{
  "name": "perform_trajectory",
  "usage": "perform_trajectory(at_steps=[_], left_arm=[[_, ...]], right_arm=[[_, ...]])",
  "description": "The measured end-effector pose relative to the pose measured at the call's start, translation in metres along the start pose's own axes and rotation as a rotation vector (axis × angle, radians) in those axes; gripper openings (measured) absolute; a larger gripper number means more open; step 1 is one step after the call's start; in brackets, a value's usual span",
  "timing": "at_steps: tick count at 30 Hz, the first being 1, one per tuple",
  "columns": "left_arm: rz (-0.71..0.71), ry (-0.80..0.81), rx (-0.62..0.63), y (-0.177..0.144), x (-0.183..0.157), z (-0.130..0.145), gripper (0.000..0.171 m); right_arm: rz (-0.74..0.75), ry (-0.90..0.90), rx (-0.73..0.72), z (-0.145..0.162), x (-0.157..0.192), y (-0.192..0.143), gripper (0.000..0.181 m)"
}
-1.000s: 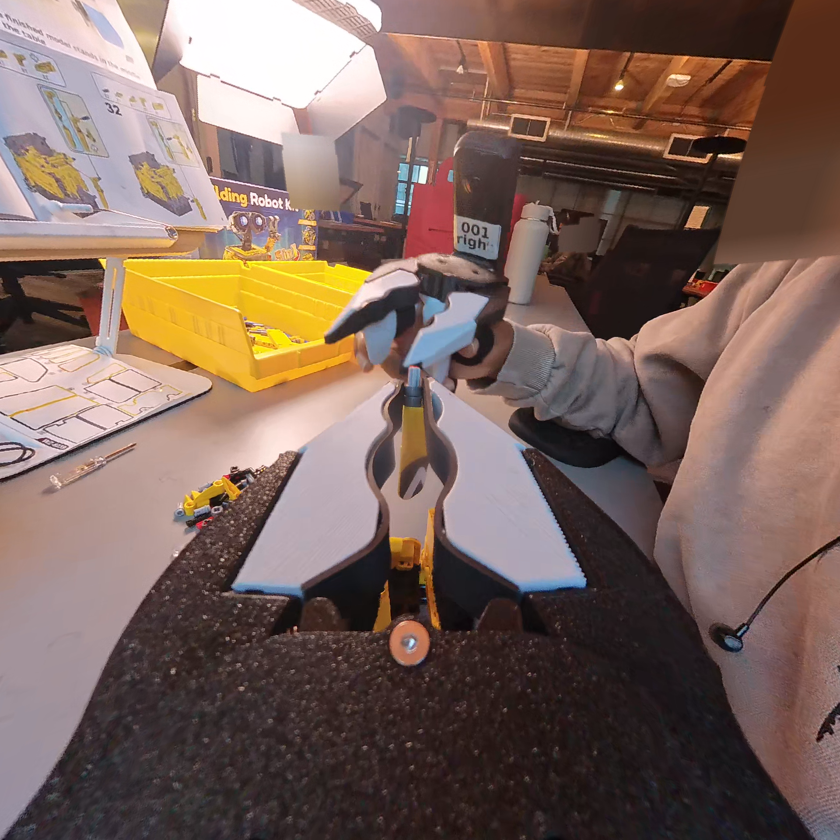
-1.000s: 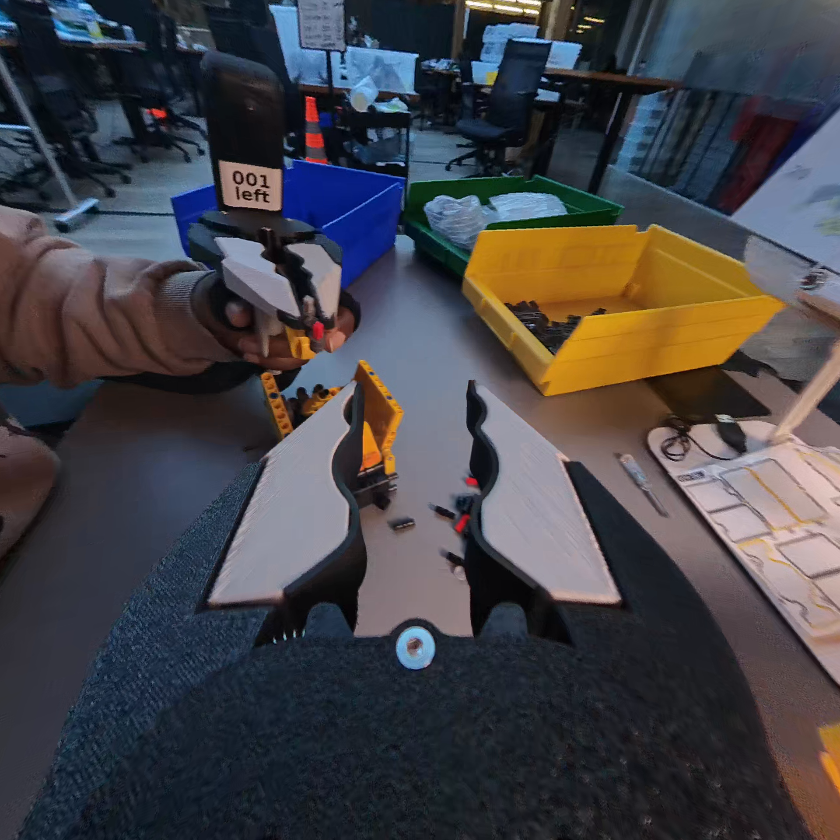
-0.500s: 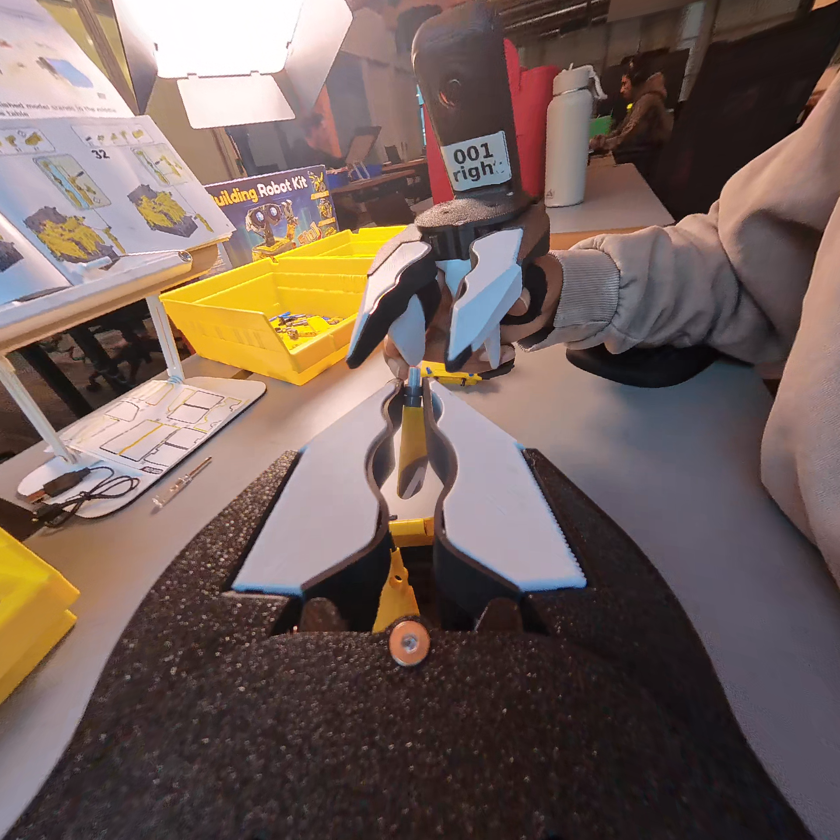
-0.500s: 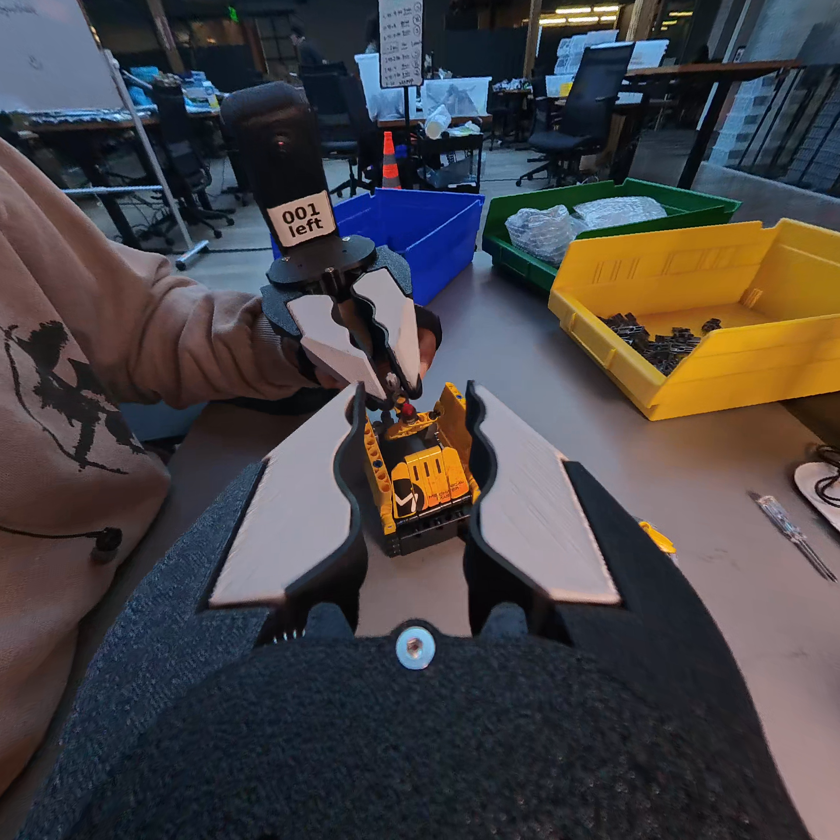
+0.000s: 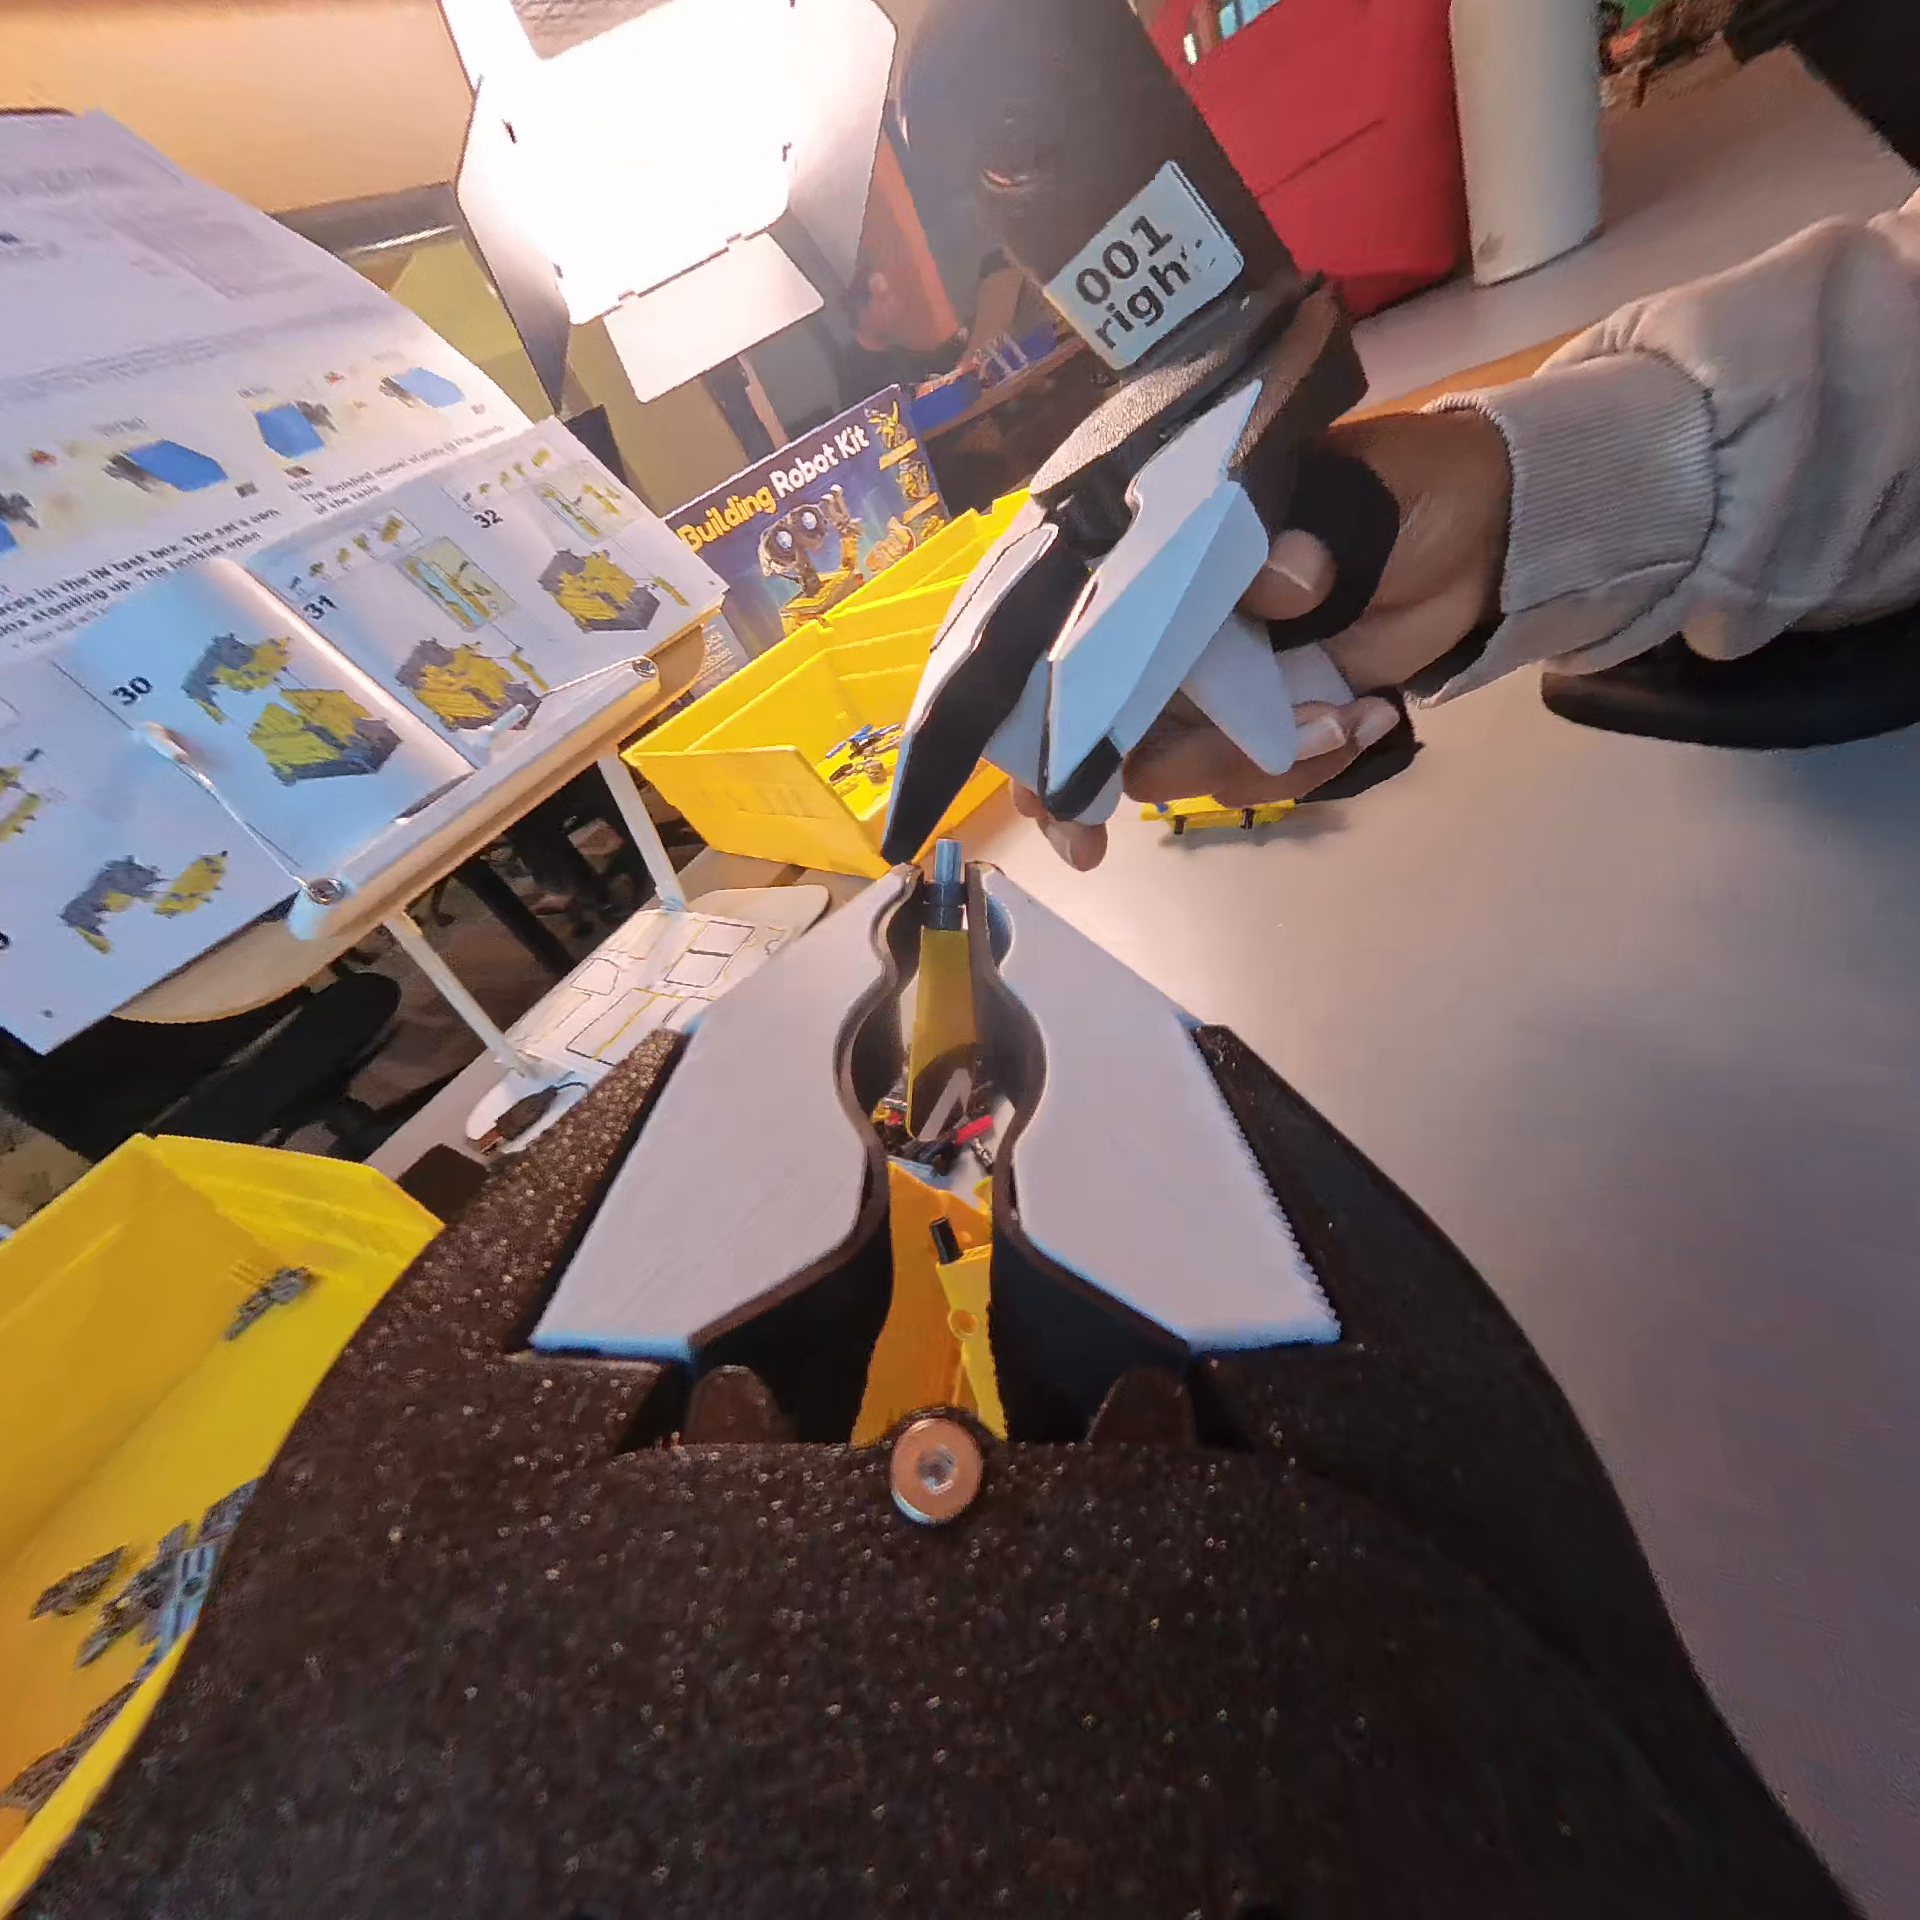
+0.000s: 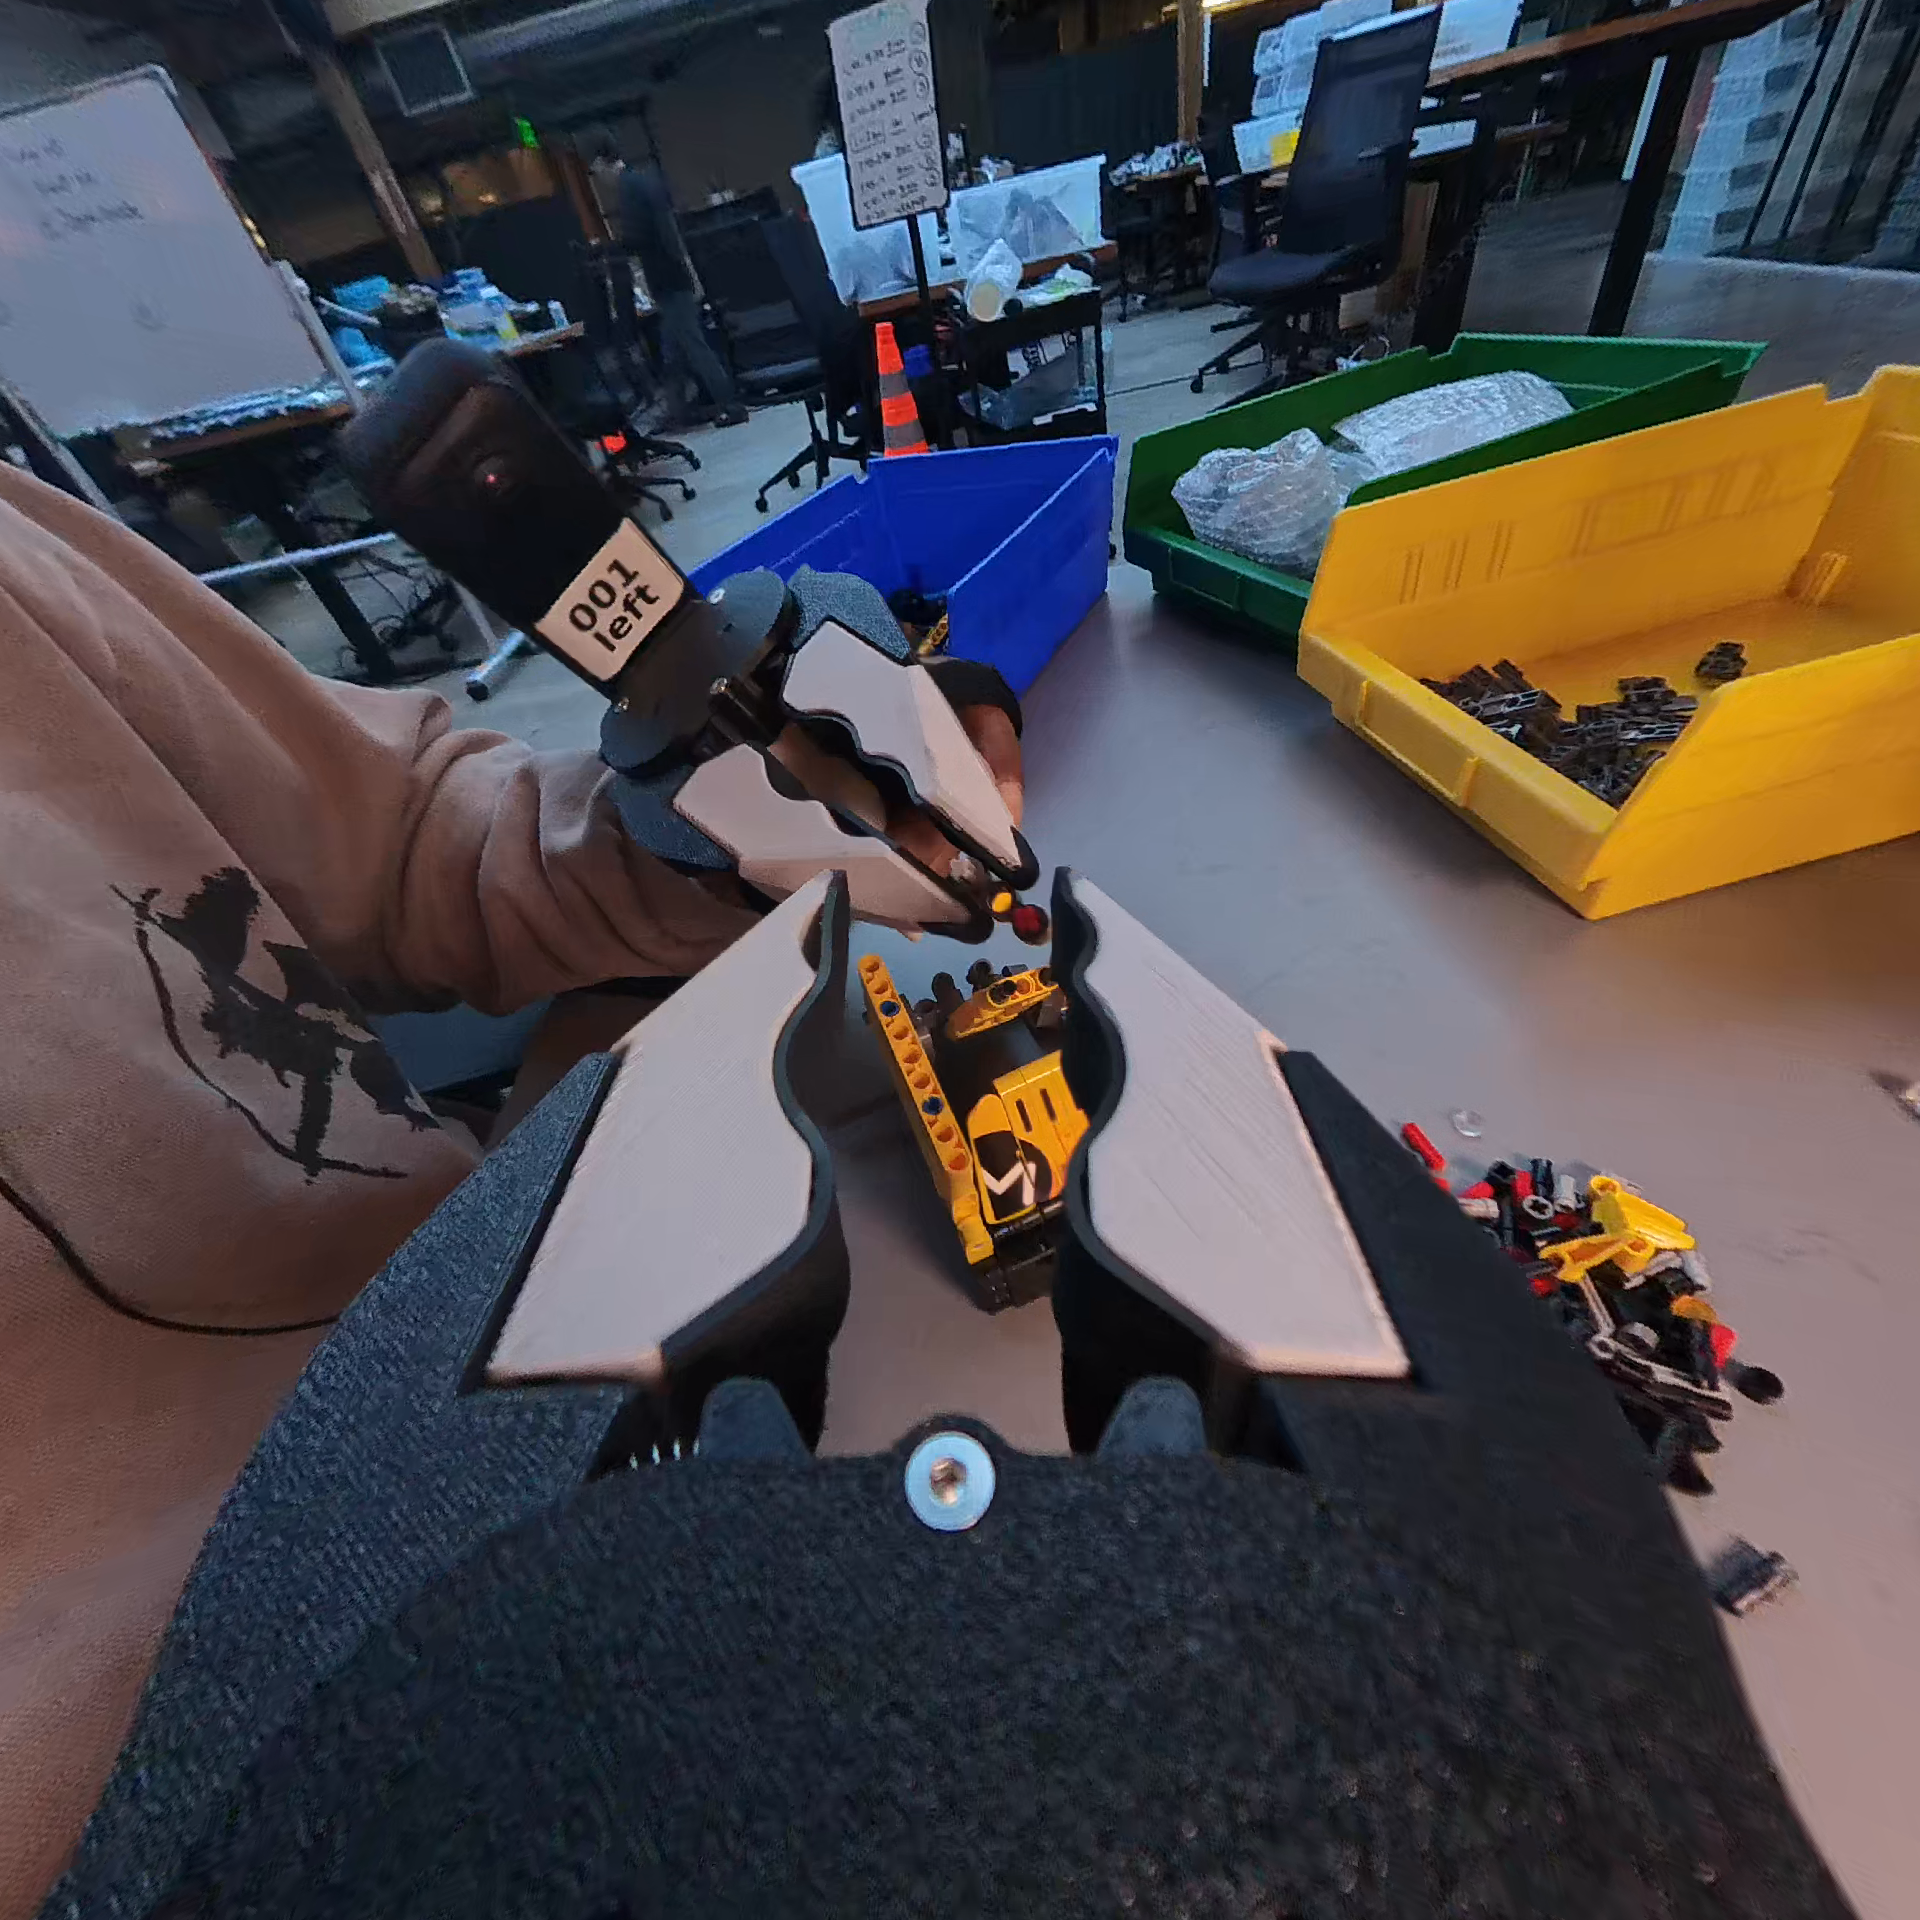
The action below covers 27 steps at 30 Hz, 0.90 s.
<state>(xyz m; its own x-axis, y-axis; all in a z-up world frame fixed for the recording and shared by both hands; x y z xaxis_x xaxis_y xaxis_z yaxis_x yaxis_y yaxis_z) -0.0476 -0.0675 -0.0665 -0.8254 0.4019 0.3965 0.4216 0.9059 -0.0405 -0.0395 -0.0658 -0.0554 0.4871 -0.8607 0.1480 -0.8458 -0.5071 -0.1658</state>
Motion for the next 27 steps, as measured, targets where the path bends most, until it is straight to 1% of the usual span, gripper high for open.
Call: perform_trajectory(at_steps=[3, 6, 12, 15, 21, 23, 24, 27], left_arm=[[-0.017, 0.056, 0.031, 0.002, -0.002, 0.005, 0.006], [-0.013, 0.050, 0.035, 0.003, -0.002, 0.006, 0.006], [0.031, -0.161, -0.034, -0.002, 0.007, 0.000, 0.006], [0.032, -0.210, -0.050, -0.004, 0.012, -0.001, 0.006], [0.123, -0.351, -0.110, -0.006, 0.008, -0.008, 0.006], [0.165, -0.388, -0.130, -0.007, 0.005, -0.012, 0.006], [0.177, -0.397, -0.136, -0.007, 0.004, -0.013, 0.006], [0.221, -0.436, -0.161, -0.010, 0.002, -0.018, 0.006]], right_arm=[[-0.028, 0.060, -0.024, -0.003, 0.004, 0.002, 0.036], [-0.047, 0.076, -0.035, -0.003, 0.006, 0.004, 0.034], [0.002, 0.049, -0.038, -0.004, -0.005, -0.003, 0.028], [0.023, 0.055, -0.048, -0.006, -0.009, -0.005, 0.024], [0.064, 0.024, -0.045, -0.002, -0.013, -0.002, 0.018], [0.042, 0.027, -0.048, -0.002, -0.012, -0.002, 0.014], [0.016, 0.028, -0.055, -0.002, -0.008, -0.003, 0.006], [-0.028, 0.020, -0.073, -0.004, -0.003, -0.004, 0.003]])
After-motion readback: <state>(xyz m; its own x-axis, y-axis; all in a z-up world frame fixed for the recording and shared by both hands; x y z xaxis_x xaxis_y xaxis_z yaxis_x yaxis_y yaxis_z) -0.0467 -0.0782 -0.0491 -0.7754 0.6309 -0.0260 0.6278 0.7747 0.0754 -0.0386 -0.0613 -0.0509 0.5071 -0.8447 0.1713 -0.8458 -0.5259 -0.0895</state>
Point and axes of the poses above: each gripper's, where its closed fingertips meet, y out along the fingers, z out of its underside, x = y × z across the jaws, the point moved 1 cm from there along -y, back along the fingers, and after that the axes turned 2 degrees about -y, right-handed, at the moved point
